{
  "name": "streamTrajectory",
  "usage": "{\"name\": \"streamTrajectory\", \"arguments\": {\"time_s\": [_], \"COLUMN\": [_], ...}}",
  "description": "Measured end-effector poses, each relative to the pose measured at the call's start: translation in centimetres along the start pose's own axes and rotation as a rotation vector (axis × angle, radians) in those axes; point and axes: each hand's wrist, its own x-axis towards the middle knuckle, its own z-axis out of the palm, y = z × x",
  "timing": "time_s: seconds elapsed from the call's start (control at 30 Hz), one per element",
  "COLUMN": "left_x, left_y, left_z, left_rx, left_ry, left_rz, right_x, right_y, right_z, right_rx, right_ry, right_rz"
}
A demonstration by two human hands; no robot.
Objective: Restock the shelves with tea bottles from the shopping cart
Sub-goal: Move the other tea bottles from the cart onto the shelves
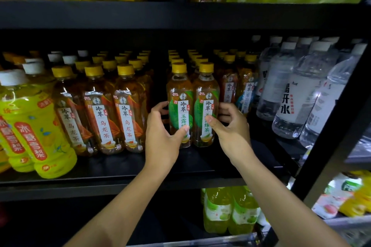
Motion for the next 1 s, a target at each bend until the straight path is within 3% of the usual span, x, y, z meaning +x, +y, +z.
{"name": "streamTrajectory", "arguments": {"time_s": [0.23, 0.4, 0.7, 0.87, 1.0], "left_x": [-0.3, -1.7, -8.4, -12.4, -16.7], "left_y": [0.9, 1.4, 2.6, 1.7, 1.5], "left_z": [0.1, -0.8, -5.5, -9.2, -12.8], "left_rx": [0.062, 0.174, 0.755, 1.152, 1.29], "left_ry": [-0.003, -0.115, -0.261, -0.298, -0.293], "left_rz": [-0.024, -0.039, -0.034, -0.071, -0.008], "right_x": [-0.7, -2.6, -8.0, -11.4, -15.4], "right_y": [-1.1, -1.4, -2.1, -2.2, -2.6], "right_z": [-0.1, -1.2, -3.0, -2.4, -0.7], "right_rx": [-0.029, -0.245, -0.851, -0.947, -0.987], "right_ry": [-0.009, -0.173, -0.417, -0.485, -0.515], "right_rz": [0.012, 0.027, -0.152, -0.292, -0.434]}}
